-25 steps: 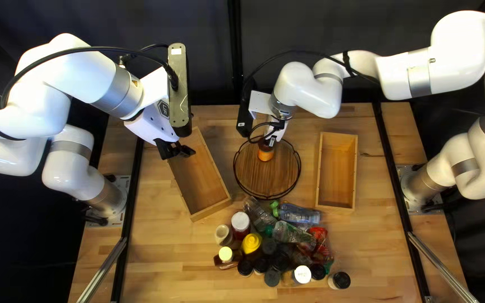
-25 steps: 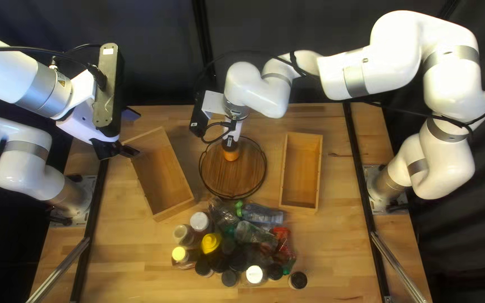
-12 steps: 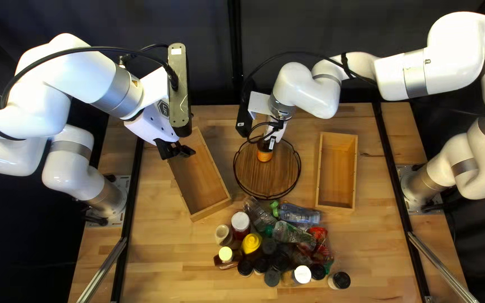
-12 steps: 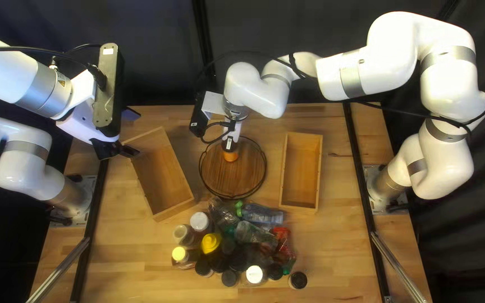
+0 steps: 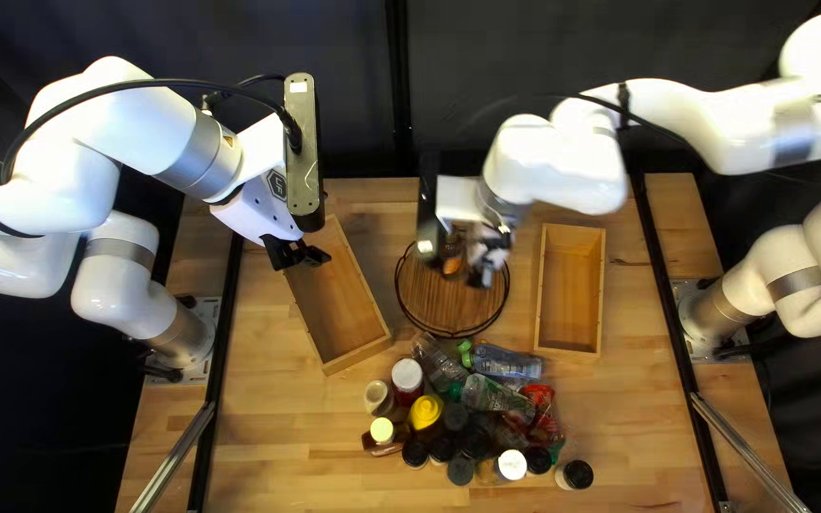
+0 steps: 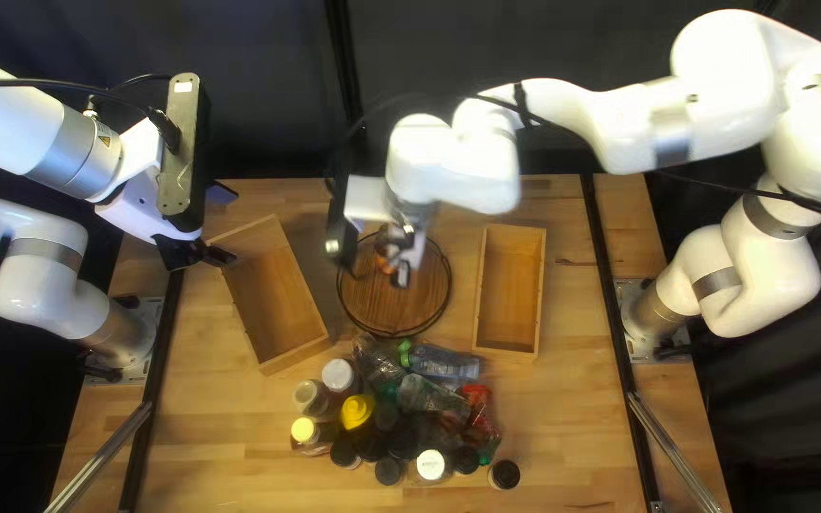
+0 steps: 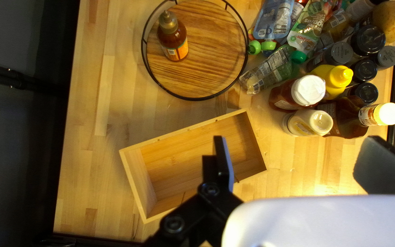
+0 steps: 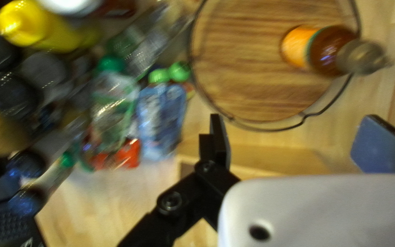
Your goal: Separate condiments, baby food and spices and place it in 3 different racks/containers
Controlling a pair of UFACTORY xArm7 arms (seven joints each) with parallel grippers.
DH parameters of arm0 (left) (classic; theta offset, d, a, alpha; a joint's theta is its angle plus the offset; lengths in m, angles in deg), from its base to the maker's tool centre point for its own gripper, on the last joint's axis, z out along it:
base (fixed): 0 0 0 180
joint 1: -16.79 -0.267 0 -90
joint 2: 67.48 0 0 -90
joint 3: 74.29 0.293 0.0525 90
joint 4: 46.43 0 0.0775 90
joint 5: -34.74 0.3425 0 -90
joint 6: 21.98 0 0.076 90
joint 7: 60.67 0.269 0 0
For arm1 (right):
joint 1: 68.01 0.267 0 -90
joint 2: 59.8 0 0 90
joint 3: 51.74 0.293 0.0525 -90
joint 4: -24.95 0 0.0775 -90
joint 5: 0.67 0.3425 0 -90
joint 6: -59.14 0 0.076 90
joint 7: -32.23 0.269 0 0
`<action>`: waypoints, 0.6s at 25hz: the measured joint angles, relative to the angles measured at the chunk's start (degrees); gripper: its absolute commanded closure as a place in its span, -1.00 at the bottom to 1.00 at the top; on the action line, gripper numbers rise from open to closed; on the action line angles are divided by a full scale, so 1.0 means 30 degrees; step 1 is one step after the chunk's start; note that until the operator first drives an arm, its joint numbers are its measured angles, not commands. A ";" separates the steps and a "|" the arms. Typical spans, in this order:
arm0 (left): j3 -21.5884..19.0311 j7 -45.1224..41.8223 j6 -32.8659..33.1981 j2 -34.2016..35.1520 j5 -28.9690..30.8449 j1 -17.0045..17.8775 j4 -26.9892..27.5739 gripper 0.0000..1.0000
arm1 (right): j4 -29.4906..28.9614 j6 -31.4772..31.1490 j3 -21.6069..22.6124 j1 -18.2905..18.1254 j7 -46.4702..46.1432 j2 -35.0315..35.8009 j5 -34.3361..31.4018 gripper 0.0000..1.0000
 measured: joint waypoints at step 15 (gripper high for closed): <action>0.0001 0.0000 0.0000 0.0000 0.0000 0.0000 0.0000 -1.00 | 0.1107 0.1140 0.4553 0.4037 0.6231 0.1389 0.0142 -1.00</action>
